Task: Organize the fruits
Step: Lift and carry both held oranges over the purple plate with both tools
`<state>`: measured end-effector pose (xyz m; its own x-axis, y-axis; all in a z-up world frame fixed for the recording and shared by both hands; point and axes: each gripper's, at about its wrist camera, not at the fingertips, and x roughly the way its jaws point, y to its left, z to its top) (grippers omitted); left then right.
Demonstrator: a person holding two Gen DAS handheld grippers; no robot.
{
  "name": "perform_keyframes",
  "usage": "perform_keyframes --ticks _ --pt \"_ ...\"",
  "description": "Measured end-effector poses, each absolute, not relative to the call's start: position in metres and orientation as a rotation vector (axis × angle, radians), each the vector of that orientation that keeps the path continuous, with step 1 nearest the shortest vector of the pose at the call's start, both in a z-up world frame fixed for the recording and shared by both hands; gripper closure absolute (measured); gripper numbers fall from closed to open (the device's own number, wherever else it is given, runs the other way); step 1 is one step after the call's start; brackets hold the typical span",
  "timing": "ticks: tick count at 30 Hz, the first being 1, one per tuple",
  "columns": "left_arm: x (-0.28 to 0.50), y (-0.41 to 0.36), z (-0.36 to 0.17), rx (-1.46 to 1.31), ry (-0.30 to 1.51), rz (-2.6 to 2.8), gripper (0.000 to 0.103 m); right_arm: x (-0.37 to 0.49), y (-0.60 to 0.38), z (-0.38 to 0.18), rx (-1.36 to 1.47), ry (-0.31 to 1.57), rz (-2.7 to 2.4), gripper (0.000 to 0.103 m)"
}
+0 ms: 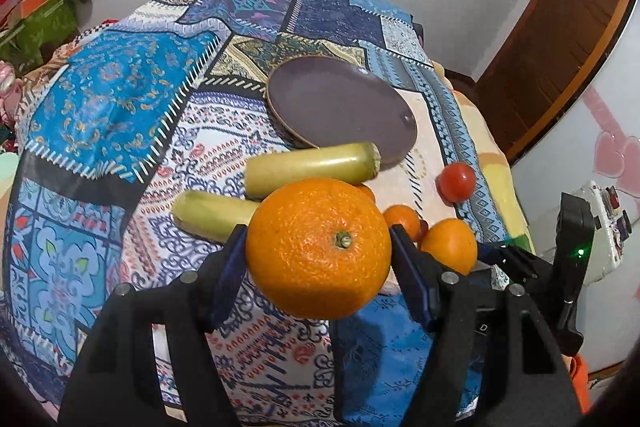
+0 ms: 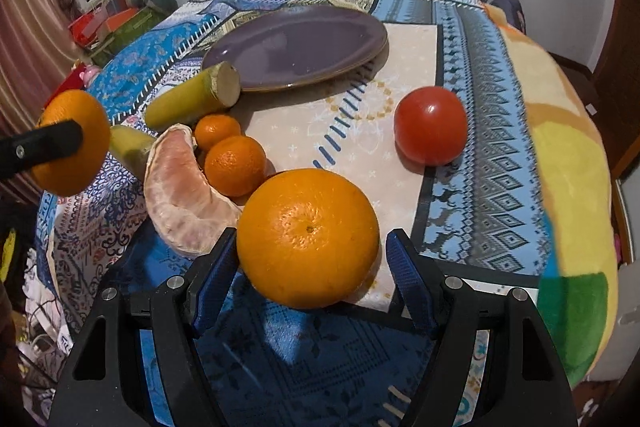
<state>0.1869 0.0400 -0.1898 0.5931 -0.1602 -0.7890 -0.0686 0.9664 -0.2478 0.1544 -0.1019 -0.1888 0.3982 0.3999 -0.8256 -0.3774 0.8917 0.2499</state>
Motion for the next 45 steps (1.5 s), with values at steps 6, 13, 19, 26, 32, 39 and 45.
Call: perform_keyframes --ticks 6,13,19,26,32,39,45 --pt "0.189 0.050 -0.170 -0.222 0.871 -0.025 0.035 0.152 -0.102 -0.183 -0.006 1.034 0.463 0.041" --pt "0.197 0.060 -0.146 -0.201 0.809 -0.007 0.035 0.156 -0.113 -0.147 0.003 0.934 0.434 0.041" --pt "0.211 0.063 -0.123 -0.161 0.744 0.003 0.035 0.173 -0.115 -0.116 0.007 0.842 0.419 0.041" --pt "0.235 0.065 -0.109 -0.152 0.704 -0.010 0.035 0.198 -0.111 -0.092 0.002 0.763 0.415 0.041" --pt "0.264 0.064 -0.108 -0.142 0.700 -0.023 0.035 0.222 -0.104 -0.081 -0.015 0.713 0.406 0.041" --pt "0.299 0.064 -0.120 -0.147 0.725 -0.041 0.035 0.256 -0.096 -0.083 -0.018 0.697 0.401 0.041" --pt "0.330 0.062 -0.142 -0.124 0.765 -0.045 0.035 0.288 -0.086 -0.099 -0.014 0.737 0.410 0.041"
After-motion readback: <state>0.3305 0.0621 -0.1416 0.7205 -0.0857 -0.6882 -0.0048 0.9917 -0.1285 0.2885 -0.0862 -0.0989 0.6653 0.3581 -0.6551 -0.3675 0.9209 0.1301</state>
